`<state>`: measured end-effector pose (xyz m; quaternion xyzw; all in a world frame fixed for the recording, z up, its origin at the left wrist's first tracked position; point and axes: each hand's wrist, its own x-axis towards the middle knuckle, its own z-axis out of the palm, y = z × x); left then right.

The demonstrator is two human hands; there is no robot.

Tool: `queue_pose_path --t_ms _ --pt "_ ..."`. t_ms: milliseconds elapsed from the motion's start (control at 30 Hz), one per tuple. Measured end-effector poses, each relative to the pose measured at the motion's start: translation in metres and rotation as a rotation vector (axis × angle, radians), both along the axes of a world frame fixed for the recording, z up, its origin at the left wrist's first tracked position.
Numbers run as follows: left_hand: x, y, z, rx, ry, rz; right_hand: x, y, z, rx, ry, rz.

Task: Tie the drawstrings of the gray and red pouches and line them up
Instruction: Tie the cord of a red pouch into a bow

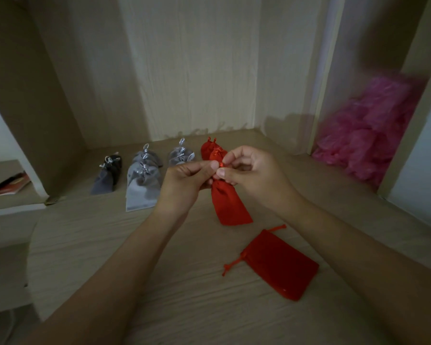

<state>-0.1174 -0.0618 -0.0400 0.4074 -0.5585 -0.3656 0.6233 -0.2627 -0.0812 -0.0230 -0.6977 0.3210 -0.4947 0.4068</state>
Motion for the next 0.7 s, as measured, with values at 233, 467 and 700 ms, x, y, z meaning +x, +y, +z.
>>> queue_pose_path --t_ms 233,467,700 --pt "-0.01 0.003 -0.012 -0.178 -0.082 0.246 0.004 0.004 -0.005 0.048 0.102 -0.072" --pt "-0.011 0.001 -0.013 -0.148 -0.124 0.275 0.004 0.007 -0.003 -0.165 0.349 -0.214" --pt "-0.013 0.005 -0.007 -0.029 0.156 -0.004 0.01 0.01 -0.007 -0.247 0.295 -0.178"
